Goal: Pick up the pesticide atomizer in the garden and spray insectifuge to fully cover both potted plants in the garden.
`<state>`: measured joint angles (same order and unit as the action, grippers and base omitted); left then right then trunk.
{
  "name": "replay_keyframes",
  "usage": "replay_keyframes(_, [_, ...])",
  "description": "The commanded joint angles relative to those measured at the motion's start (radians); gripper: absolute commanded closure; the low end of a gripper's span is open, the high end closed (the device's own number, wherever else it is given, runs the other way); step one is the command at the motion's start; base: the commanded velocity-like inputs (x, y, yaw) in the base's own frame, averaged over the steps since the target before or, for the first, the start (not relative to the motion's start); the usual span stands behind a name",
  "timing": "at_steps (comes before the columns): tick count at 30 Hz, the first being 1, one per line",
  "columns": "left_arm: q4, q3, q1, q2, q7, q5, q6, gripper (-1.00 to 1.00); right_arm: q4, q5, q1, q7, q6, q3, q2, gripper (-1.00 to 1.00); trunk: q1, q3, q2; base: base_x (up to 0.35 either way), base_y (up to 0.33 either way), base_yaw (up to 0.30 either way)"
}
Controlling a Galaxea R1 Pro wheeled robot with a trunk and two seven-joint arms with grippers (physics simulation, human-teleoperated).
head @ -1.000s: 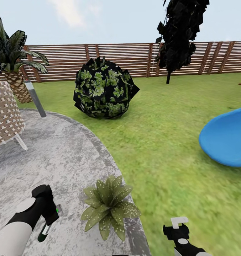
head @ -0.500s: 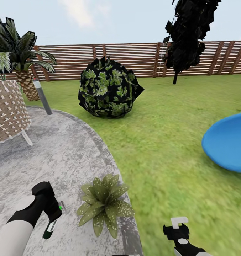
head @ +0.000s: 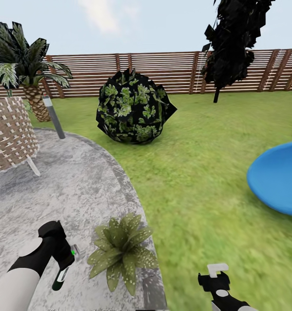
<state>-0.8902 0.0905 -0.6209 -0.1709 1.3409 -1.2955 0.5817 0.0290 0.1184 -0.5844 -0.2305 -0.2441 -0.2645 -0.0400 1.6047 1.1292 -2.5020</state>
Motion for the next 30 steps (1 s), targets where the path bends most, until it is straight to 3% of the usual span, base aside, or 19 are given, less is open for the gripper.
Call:
replay_keyframes(1, [-0.001,0.001,-0.001,0.001,0.007,-0.005,0.01,1.0,0.0,0.01,0.0,-0.001,-0.003,-0.009,0.0,-1.0,0.0,0.001,0.0,0.0,-0.271,0.261])
replay_keyframes(6, [0.0,0.002,0.0,0.0,0.007,-0.005,0.011,1.0,0.0,0.01,0.0,-0.001,-0.003,-0.009,0.001,-1.0,0.0,0.001,0.0,-0.009,-0.272,0.276])
replay_keyframes(11, [0.0,0.036,0.0,0.0,0.007,-0.005,0.01,1.0,0.0,0.01,0.0,-0.001,-0.003,-0.01,0.002,-1.0,0.0,0.001,0.0,-0.206,-0.213,0.278])
replay_keyframes(15, [0.0,0.039,0.0,-0.003,0.007,-0.005,0.01,1.0,0.0,0.01,0.0,-0.001,-0.003,-0.01,0.003,-1.0,0.0,0.001,0.0,-0.244,-0.193,0.279])
replay_keyframes(19, [0.0,0.293,0.014,-0.021,-0.002,-0.006,-0.014,1.0,-0.001,0.01,0.0,-0.001,-0.003,-0.01,0.003,-1.0,0.0,0.001,0.0,-0.258,-0.175,0.278])
replay_keyframes(21, [-0.002,0.399,0.015,-0.022,-0.01,-0.005,-0.066,1.0,-0.001,0.01,0.0,-0.001,-0.003,-0.01,0.003,-1.0,0.0,0.001,0.0,-0.259,-0.173,0.278])
replay_keyframes(22, [-0.01,0.476,0.015,-0.022,-0.014,-0.005,-0.102,1.0,-0.001,0.01,0.0,-0.001,-0.003,-0.01,0.003,-1.0,0.0,0.001,0.0,-0.259,-0.173,0.279])
replay_keyframes(24, [-0.057,0.574,0.015,-0.021,-0.014,-0.004,-0.128,1.0,-0.001,0.01,0.0,-0.001,-0.003,-0.01,0.003,-1.0,0.0,0.001,0.0,-0.259,-0.173,0.279])
replay_keyframes(26, [-0.134,0.62,0.014,-0.016,-0.013,0.01,-0.135,1.0,-0.001,0.01,0.0,-0.001,-0.003,-0.01,0.003,-1.0,0.0,0.001,0.0,-0.249,-0.159,0.278])
replay_keyframes(30, [-0.238,0.629,0.014,-0.013,-0.01,0.056,-0.134,1.0,0.0,0.01,0.0,-0.001,-0.004,-0.01,0.003,-1.0,0.0,0.001,0.0,-0.202,-0.189,0.278])
